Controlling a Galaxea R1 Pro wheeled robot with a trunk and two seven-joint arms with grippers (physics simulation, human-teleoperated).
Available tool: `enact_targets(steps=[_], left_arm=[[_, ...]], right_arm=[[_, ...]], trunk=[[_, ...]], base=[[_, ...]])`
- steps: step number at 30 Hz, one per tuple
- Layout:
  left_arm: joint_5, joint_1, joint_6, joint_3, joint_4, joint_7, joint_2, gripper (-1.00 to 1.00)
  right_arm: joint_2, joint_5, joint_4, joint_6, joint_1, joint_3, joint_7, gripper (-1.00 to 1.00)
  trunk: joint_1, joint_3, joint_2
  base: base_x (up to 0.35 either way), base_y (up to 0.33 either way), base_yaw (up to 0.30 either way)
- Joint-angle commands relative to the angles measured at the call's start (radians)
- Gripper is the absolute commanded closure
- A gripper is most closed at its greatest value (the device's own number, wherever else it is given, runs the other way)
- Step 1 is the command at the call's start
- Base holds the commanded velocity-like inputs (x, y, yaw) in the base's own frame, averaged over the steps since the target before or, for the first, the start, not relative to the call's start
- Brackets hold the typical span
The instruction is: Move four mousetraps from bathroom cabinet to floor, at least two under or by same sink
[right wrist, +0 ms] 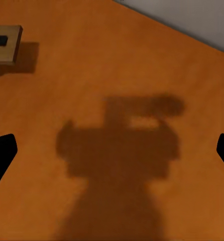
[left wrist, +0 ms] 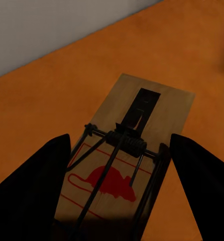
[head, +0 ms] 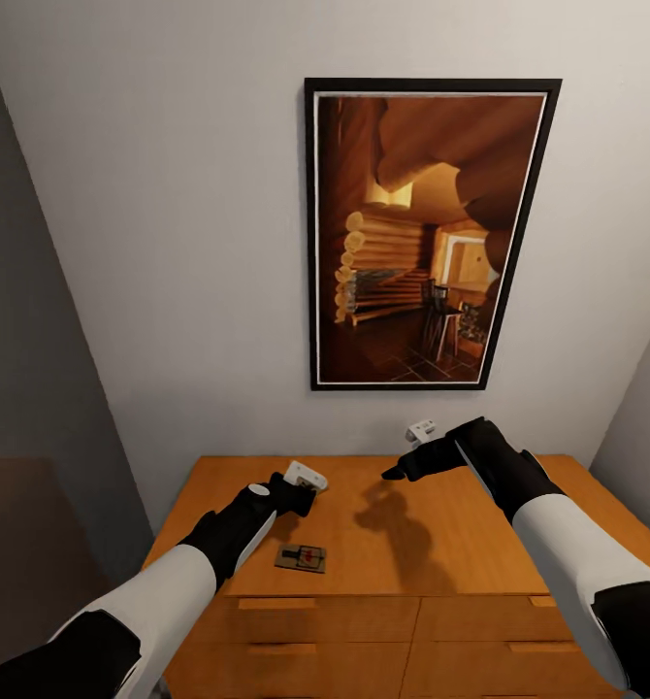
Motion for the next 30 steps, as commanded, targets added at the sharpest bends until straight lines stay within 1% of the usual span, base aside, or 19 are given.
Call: enact_targets(steps=[1, 4, 17, 30], left_arm=[[0.001, -0.001, 0.006, -0.002, -0.002, -0.001, 0.000, 1.00], [0.001, -0.001, 0.006, -0.002, -0.002, -0.001, 0.003, 1.00], [0.001, -0.001, 0.006, 0.004, -0.002, 0.005, 0.010, 1.00], [0.001, -0.001, 0.006, 0.004, -0.002, 0.006, 0.006, 1.00]], right_arm=[[-0.001, 0.011, -0.002, 0.001, -0.001, 0.002, 0.008, -1.00], [-0.001, 0.011, -0.002, 0.001, -0.001, 0.002, 0.008, -1.00], [-0.001, 0.011, -0.002, 0.001, -0.001, 0.003, 0.008, -1.00], [-0.001, 0.011, -0.002, 0.001, -0.001, 0.003, 0.007, -1.00]], trunk=[[0.001, -0.002, -0.002], [0.001, -0.002, -0.002], [0.001, -0.002, -0.002], [0.001, -0.002, -0.002]], base=[[0.000, -0.007, 0.061], [0.000, -0.003, 0.172], [0.000, 0.000, 0.281], [0.000, 0.000, 0.287]])
